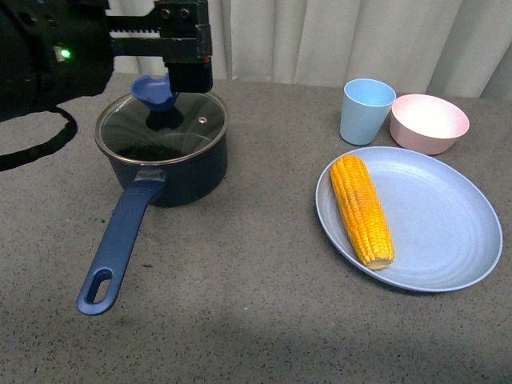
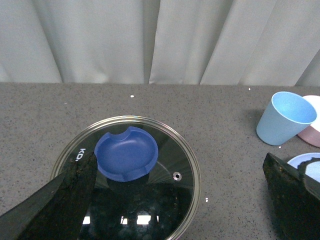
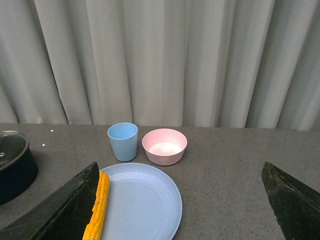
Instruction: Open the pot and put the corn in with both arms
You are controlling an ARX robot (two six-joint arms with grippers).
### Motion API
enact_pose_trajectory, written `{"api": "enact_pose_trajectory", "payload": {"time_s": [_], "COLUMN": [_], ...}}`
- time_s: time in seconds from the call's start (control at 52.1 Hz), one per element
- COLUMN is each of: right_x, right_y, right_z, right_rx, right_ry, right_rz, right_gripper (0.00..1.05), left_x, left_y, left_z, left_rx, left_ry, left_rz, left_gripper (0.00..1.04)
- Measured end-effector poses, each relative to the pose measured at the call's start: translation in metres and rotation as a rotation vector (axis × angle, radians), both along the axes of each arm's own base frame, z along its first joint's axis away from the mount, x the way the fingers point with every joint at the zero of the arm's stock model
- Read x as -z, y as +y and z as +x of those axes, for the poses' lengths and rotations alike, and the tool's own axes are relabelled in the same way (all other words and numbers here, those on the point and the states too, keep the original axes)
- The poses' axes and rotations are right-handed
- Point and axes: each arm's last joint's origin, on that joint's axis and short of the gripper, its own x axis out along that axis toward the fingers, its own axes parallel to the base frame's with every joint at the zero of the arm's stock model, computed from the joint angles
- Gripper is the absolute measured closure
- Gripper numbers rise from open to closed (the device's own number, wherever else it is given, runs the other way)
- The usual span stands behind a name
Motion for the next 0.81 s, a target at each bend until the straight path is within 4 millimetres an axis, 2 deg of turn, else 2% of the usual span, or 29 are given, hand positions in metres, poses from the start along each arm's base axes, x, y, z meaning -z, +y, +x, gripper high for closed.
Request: {"api": "enact_pose_trajectory", "payload": {"time_s": [0.192, 0.672, 0.806], "right_x": [0.000, 0.000, 0.000], "right_y": [0.000, 0.000, 0.000], "right_z": [0.000, 0.000, 0.000], "right_rx": [0.000, 0.000, 0.000], "right_ry": [0.000, 0.000, 0.000], "right_rz": [0.000, 0.000, 0.000], "right_gripper": [0.09, 0.09, 0.09], "left_x": [0.023, 0.051, 0.051], "left_y": [-0.008, -0.007, -0.005], "left_z": [0.034, 0.076, 0.085], "left_rx": [0.005, -0.024, -0.040], "left_ry": [0.037, 0.090, 0.093], "left_rz": [0.054, 0.081, 0.073], "left_gripper": [0.07, 0.07, 0.07]}}
